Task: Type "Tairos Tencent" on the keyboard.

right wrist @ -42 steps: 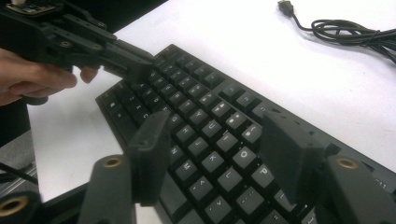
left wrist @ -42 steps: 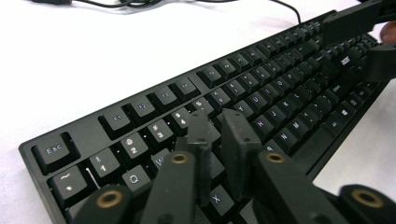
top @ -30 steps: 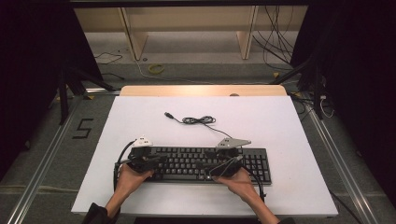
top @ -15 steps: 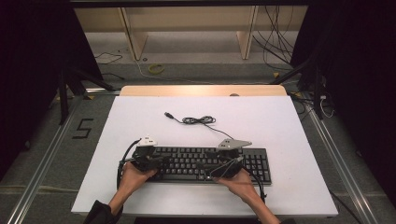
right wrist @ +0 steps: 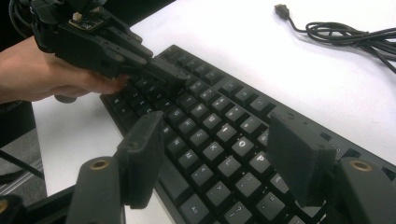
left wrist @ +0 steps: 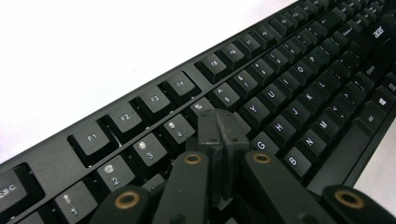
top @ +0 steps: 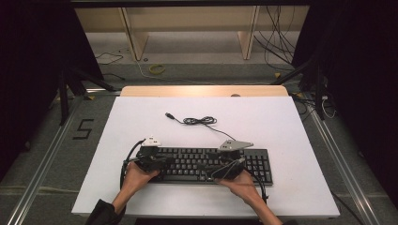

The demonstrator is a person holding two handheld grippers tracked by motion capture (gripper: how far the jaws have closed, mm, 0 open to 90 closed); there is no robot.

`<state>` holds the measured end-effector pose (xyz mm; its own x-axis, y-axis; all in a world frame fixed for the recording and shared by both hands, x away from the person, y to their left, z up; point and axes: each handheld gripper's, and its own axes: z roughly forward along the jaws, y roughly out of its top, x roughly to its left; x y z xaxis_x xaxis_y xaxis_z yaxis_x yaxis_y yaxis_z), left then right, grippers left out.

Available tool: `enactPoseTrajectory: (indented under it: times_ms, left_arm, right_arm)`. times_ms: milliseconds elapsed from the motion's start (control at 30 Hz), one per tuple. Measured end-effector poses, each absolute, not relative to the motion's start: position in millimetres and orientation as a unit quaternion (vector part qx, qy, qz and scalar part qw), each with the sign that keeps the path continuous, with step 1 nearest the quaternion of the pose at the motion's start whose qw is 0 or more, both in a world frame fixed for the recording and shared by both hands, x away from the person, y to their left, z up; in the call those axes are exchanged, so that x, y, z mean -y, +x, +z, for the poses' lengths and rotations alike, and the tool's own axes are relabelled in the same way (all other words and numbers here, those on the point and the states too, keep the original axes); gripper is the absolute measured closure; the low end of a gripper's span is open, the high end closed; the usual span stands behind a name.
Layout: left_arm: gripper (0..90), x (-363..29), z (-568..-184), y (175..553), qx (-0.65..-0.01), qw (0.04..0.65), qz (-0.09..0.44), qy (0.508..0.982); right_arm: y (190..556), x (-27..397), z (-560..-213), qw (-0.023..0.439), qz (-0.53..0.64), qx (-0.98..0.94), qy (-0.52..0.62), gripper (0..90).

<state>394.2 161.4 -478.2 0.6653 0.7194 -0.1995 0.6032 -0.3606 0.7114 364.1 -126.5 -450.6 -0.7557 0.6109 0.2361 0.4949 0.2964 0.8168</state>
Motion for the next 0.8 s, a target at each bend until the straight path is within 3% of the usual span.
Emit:
enactPoseTrajectory:
  times_ms: [300, 800]
  left_arm:
    - [89.0, -159, -478, 393, -0.397, 0.394, 0.076, 0.826]
    - [71.0, -167, -460, 386, -0.398, 0.429, 0.079, 0.807]
  right_arm:
    - [364, 127, -450, 0.062, 0.482, -0.802, 0.346, 37.9]
    - [366, 127, -450, 0.066, 0.482, -0.801, 0.349, 38.0]
